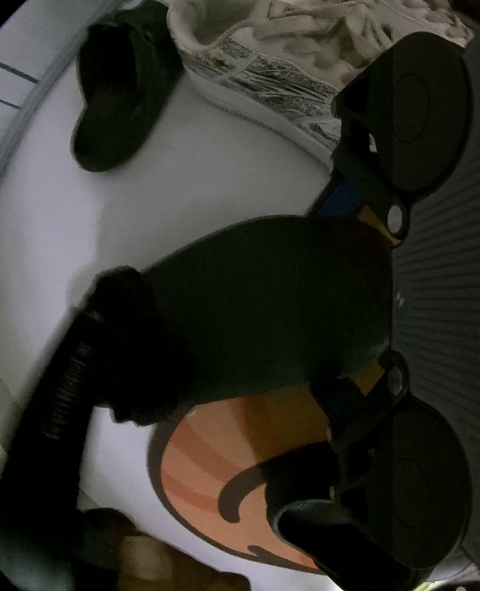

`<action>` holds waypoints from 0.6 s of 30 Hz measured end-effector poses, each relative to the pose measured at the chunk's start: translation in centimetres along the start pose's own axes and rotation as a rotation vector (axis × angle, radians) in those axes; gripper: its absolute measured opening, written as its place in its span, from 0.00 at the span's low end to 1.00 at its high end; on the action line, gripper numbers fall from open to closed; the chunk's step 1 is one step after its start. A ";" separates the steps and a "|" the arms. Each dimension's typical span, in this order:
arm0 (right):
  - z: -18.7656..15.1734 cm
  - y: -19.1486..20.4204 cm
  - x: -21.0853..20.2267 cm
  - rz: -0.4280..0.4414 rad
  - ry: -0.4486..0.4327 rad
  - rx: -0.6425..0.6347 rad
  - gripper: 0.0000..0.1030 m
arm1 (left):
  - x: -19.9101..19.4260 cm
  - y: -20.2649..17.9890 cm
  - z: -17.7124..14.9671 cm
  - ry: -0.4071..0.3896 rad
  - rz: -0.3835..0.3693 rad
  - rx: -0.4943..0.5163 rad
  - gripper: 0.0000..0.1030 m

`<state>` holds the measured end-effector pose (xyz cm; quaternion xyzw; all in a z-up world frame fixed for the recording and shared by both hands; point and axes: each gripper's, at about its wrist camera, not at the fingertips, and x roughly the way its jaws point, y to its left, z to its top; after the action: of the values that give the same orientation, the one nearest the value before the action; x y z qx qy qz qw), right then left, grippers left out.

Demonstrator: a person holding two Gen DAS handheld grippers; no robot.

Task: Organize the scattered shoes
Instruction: 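Carry the black clog with the left tool toward the white sneakers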

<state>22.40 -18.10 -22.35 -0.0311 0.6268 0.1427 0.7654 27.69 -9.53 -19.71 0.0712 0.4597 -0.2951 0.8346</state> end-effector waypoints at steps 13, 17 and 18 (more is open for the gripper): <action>-2.4 -2.7 -2.0 -0.014 -0.024 0.278 0.85 | 2.1 -4.4 2.5 -0.015 -0.124 0.029 0.04; -2.9 -3.2 -2.0 0.005 -0.037 0.344 0.85 | 3.2 -4.5 2.4 -0.011 -0.138 0.014 0.03; -3.0 -3.3 -1.9 0.008 -0.040 0.362 0.84 | 3.5 -4.3 2.4 -0.013 -0.163 -0.002 0.03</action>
<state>20.07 -22.25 -21.53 0.1124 0.6272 0.0314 0.7701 28.43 -15.46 -20.55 0.0307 0.4587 -0.3619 0.8110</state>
